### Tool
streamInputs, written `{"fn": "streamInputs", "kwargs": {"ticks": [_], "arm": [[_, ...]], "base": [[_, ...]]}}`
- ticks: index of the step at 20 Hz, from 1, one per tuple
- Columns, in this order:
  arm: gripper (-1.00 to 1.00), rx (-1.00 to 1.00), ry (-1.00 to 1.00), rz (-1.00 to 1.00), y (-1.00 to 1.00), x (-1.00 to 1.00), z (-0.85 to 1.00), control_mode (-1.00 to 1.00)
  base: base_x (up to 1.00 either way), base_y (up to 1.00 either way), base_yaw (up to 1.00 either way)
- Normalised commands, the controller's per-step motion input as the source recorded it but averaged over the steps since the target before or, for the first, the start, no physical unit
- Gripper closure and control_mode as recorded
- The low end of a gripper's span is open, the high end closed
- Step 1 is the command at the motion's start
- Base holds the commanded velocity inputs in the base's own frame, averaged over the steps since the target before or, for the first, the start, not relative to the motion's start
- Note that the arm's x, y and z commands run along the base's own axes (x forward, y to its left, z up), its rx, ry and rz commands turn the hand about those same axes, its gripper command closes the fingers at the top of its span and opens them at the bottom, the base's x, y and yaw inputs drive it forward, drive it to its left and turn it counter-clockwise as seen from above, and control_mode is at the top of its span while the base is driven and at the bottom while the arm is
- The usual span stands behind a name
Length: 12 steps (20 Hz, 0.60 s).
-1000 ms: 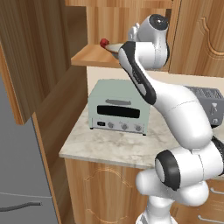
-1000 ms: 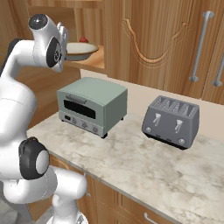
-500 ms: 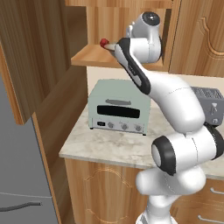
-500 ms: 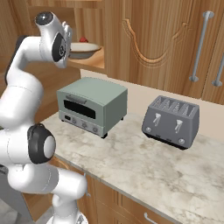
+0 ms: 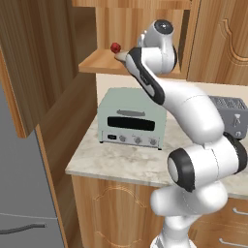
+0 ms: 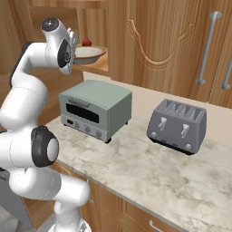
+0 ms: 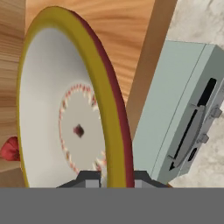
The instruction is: Pick the mug and place it in the sink. Pick the bowl and place it in the open cabinet and then close the cabinet.
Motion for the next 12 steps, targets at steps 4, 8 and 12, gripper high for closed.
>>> {"fn": "streamInputs", "kwargs": {"ticks": [4, 8, 12], "arm": [[1.0, 0.0, 0.0, 0.0, 0.0, 0.29, -0.29, -1.0], [1.0, 0.0, 0.0, 0.0, 0.0, 0.41, -0.12, -1.0], [1.0, 0.0, 0.0, 0.0, 0.0, 0.51, 0.0, -1.0]], "base": [[0.0, 0.0, 0.0], [0.0, 0.0, 0.0], [0.0, 0.0, 0.0]]}}
